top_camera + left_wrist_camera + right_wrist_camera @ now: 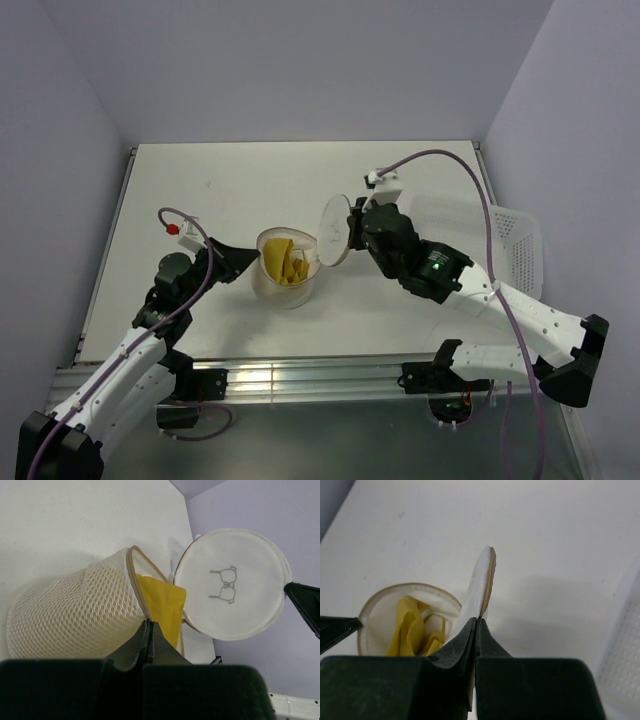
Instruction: Place the bra in the laundry bag and zip it closed
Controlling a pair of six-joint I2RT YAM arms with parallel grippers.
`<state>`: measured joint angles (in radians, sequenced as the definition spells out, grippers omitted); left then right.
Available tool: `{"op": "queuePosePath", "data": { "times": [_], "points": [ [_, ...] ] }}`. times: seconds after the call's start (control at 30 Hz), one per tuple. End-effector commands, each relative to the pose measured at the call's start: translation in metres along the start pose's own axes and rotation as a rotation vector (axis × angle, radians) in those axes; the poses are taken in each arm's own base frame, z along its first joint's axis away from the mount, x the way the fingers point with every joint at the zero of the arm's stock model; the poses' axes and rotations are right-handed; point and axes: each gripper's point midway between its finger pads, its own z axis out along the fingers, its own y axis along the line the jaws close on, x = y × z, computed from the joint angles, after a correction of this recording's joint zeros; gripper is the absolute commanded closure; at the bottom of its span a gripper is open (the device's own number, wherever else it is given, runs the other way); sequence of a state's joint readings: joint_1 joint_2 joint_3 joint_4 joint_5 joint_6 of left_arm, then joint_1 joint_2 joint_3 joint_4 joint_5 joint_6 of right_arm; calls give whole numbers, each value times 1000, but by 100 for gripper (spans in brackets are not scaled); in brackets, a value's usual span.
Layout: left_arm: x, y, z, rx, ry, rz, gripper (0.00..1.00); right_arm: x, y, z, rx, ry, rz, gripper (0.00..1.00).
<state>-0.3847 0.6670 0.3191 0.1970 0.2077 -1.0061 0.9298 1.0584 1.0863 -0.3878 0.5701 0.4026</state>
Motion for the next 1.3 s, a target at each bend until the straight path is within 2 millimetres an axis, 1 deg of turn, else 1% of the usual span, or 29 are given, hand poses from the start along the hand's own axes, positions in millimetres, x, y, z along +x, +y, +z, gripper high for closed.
{"op": "queuePosePath", "data": {
  "times": [0.0,0.07,0.1,0.13,0.27,0.33,0.37,0.43,0.5,0.57,0.6,0.63,0.67,0.73,0.77,0.8,0.83,0.9,0.93,0.97,1.0,1.03,1.07,1.1,1.13,1.17,1.2,1.23,1.27],
  "points": [
    [-11,-30,4,86,7,59,100,-4,12,-2,-6,3,-66,100],
    [-10,-32,5,83,3,71,100,-12,20,-10,-28,-35,-77,100],
    [-10,-30,6,69,-4,94,100,-16,22,-11,-43,-51,-82,100],
    [-14,-23,6,25,-22,105,100,-20,22,-11,-45,-63,-96,100],
    [-15,-13,5,-36,-37,162,100,-38,21,-14,-7,-64,-149,100],
    [-17,-15,3,-39,-43,170,100,-44,29,-17,-60,-76,-162,100],
    [-15,-15,3,-33,-36,172,100,-52,35,-20,-86,-90,-153,100],
    [-13,-18,6,-22,-23,170,100,-57,40,-23,-103,-92,-173,100],
    [-14,-28,9,16,-29,163,100,-65,46,-25,-104,-85,-202,100],
    [-13,-33,13,38,-28,148,100,-63,56,-26,-124,-61,-268,100],
    [-14,-40,16,69,-32,146,100,-61,61,-28,-123,-57,-299,100],
    [-14,-43,17,81,-31,144,100,-55,66,-25,-113,-40,-329,100],
    [-12,-46,18,91,-25,143,100,-55,68,-26,-102,-32,-351,100],
    [-10,-46,21,94,-24,144,100,-47,76,-27,-87,-20,-398,100],
    [-9,-45,22,92,-23,150,100,-40,82,-21,-82,6,-426,100],
    [-8,-38,24,75,-27,148,100,-35,88,-20,-88,19,-438,100],
    [-7,-34,24,66,-30,146,100,-19,99,-11,-95,53,-472,100],
    [-1,-28,24,65,-19,136,100,-9,122,-8,-132,72,-488,100],
    [1,-26,25,63,-16,133,100,11,136,2,-145,114,-521,100],
    [2,-24,24,62,-15,129,100,17,157,-1,-220,135,-514,99],
    [4,-21,24,56,-13,127,100,24,167,0,-237,152,-497,96],
    [3,-19,24,53,-20,129,100,29,179,6,-242,168,-495,89],
    [3,-17,23,46,-24,128,100,33,189,5,-272,186,-483,84],
    [4,-13,23,31,-29,125,100,35,195,4,-291,197,-461,79],
    [3,-9,23,17,-33,123,100,33,202,3,-315,201,-447,68],
    [5,-7,23,15,-30,124,100,33,206,-1,-347,210,-431,59],
    [4,-6,22,14,-35,124,100,31,207,-3,-359,209,-412,53],
    [4,-6,22,15,-38,121,100,26,206,-8,-374,202,-392,49],
    [5,-6,22,17,-39,121,100,25,202,-10,-377,204,-378,49]
  ]
}}
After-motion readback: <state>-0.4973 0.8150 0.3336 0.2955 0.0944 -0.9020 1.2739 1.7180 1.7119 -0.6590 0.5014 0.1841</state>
